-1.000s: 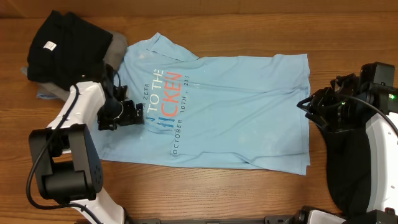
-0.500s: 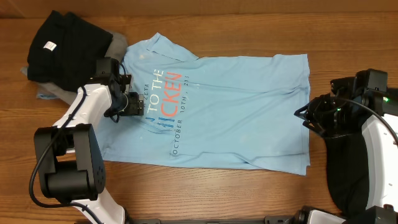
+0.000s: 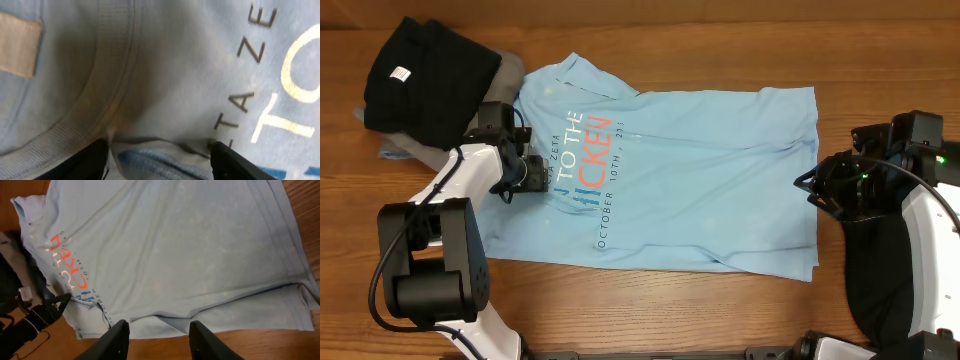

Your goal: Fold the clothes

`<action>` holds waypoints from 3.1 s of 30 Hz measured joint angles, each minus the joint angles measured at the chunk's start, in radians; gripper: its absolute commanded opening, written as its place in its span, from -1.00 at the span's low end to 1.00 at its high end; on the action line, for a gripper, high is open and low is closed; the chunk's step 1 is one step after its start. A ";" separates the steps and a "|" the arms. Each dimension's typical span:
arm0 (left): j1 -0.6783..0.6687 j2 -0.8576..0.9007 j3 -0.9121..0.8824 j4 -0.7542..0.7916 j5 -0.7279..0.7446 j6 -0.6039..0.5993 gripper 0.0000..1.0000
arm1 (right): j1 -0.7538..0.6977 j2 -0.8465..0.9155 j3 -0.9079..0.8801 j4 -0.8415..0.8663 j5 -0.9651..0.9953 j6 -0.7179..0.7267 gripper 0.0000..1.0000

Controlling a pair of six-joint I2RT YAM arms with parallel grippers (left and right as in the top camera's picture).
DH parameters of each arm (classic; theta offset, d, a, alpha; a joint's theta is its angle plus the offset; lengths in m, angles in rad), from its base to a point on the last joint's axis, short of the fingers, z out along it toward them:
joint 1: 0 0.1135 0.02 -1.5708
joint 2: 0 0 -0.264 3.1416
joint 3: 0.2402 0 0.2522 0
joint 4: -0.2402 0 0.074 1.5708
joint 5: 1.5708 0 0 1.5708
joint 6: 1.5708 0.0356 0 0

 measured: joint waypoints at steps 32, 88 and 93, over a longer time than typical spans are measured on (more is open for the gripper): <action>0.000 0.000 0.086 -0.135 -0.032 0.005 -0.92 | -0.014 0.000 0.000 -0.059 0.154 0.096 -0.03; 0.000 0.000 0.363 -0.388 -0.084 0.005 -0.92 | -0.155 -0.012 -0.607 0.298 0.284 0.417 -0.92; 0.000 0.000 0.363 -0.388 -0.084 0.005 -0.92 | -0.156 -0.011 -0.587 0.290 0.318 0.364 -0.92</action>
